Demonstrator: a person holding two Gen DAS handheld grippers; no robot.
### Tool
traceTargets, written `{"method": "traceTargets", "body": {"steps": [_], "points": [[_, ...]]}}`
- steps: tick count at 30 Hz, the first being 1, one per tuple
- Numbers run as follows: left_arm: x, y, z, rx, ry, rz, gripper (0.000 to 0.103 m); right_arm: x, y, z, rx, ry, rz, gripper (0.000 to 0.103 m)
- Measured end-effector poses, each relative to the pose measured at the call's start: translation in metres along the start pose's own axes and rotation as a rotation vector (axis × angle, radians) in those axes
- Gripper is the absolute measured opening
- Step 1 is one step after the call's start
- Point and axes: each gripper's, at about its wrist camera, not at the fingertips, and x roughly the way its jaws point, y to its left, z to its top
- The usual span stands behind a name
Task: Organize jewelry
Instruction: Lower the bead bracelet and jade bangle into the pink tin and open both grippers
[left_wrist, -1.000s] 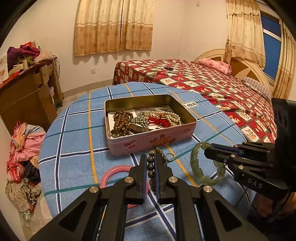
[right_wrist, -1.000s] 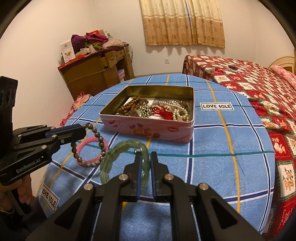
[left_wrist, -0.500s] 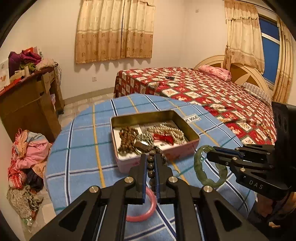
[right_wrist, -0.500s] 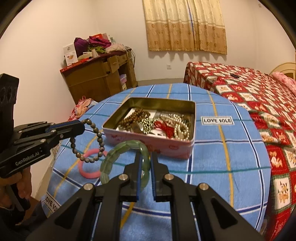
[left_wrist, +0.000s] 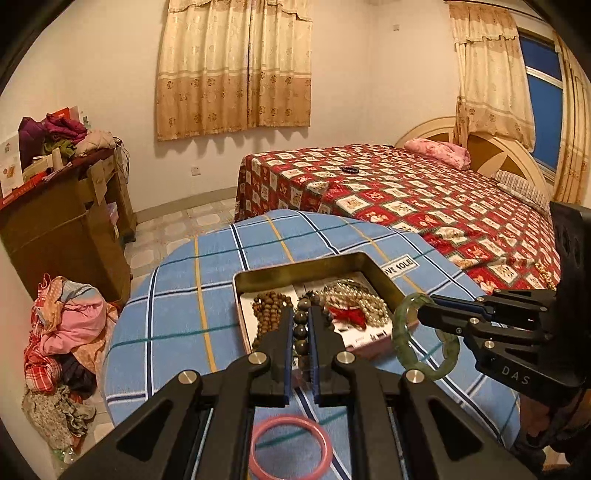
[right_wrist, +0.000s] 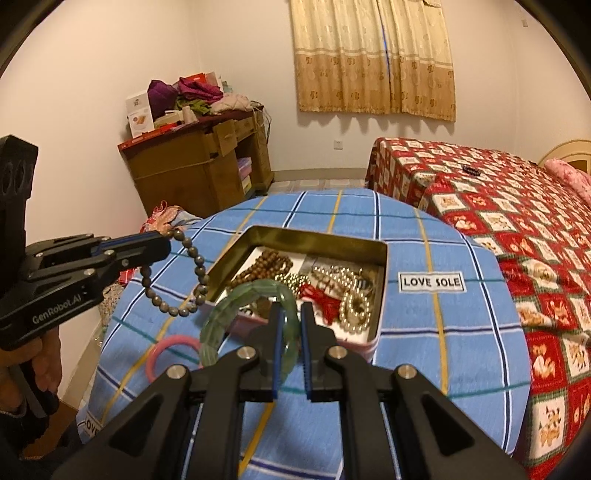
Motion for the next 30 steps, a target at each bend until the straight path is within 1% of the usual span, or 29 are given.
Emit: {"method": "traceTargets", "body": {"steps": [9, 21, 30], "points": [[0.021, 0.004, 0.009, 0.000, 0.012, 0.014, 0.007, 0.016, -0.007, 0.016, -0.013, 0.000, -0.022, 0.011], [0.036, 0.006, 0.024, 0.021, 0.013, 0.026, 0.007, 0.030, -0.013, 0.024, -0.018, 0.014, -0.029, 0.011], [0.050, 0.009, 0.029, 0.014, 0.028, 0.028, 0.007, 0.042, -0.018, 0.029, -0.019, 0.025, -0.038, 0.011]]}}
